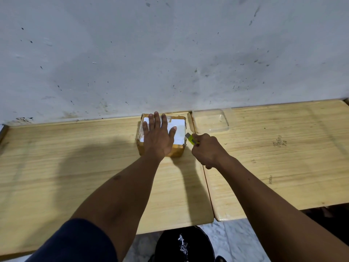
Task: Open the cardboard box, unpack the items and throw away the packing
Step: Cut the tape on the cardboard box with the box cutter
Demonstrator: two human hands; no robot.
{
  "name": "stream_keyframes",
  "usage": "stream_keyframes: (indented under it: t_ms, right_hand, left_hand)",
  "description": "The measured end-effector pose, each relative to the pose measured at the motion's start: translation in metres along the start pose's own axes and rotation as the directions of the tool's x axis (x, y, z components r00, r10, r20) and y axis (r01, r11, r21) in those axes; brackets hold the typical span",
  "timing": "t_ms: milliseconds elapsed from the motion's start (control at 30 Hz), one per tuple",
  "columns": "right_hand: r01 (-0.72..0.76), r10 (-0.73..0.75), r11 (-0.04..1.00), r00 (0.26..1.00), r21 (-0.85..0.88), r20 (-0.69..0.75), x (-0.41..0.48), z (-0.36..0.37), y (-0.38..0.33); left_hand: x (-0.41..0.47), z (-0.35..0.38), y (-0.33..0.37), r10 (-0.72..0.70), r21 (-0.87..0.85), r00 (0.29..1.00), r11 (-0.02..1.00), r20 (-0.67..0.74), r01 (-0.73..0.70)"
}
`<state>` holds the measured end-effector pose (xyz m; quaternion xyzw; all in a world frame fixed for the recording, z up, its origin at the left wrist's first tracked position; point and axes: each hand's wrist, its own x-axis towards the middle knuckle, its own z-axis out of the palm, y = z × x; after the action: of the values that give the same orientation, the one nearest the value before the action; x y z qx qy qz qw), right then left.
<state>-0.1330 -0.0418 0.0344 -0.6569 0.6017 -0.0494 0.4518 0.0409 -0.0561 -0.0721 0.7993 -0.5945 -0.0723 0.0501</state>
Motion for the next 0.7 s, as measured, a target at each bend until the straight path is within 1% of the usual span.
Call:
stream_keyframes:
  t_ms: [200,400,533,600,667,700]
  right_hand:
    - [0.022,-0.022,0.999,1.000,-0.038,0.011,-0.015,0.005,-0.001]
    - [0.016,-0.013,0.993,1.000,-0.117,0.026,-0.018,0.007,-0.003]
    - [0.018,-0.014,0.992,0.999,-0.124,0.035,-0.017,0.006,0.000]
    - [-0.023,0.028,0.998,0.997,-0.056,0.073,-0.011,-0.003,0.007]
    - [-0.077,0.070,0.994,0.994,0.073,0.087,-0.002,-0.018,0.018]
    - [-0.092,0.082,0.984,0.994,0.153,0.067,0.002,-0.025,0.023]
  left_hand:
    - [-0.001,-0.001,0.000,0.007,0.011,1.000,1.000,0.019,-0.007]
    - [-0.002,-0.001,0.000,0.015,0.029,1.000,0.999,0.010,-0.015]
    - [-0.004,-0.003,0.001,0.022,0.037,1.000,0.999,0.007,-0.022]
    - [-0.004,-0.005,0.000,0.025,0.014,0.999,1.000,0.037,-0.026]
    - [-0.003,-0.009,-0.001,0.033,-0.032,0.997,0.999,0.071,-0.030]
    - [-0.002,-0.012,-0.001,0.037,-0.050,0.996,0.998,0.083,-0.033]
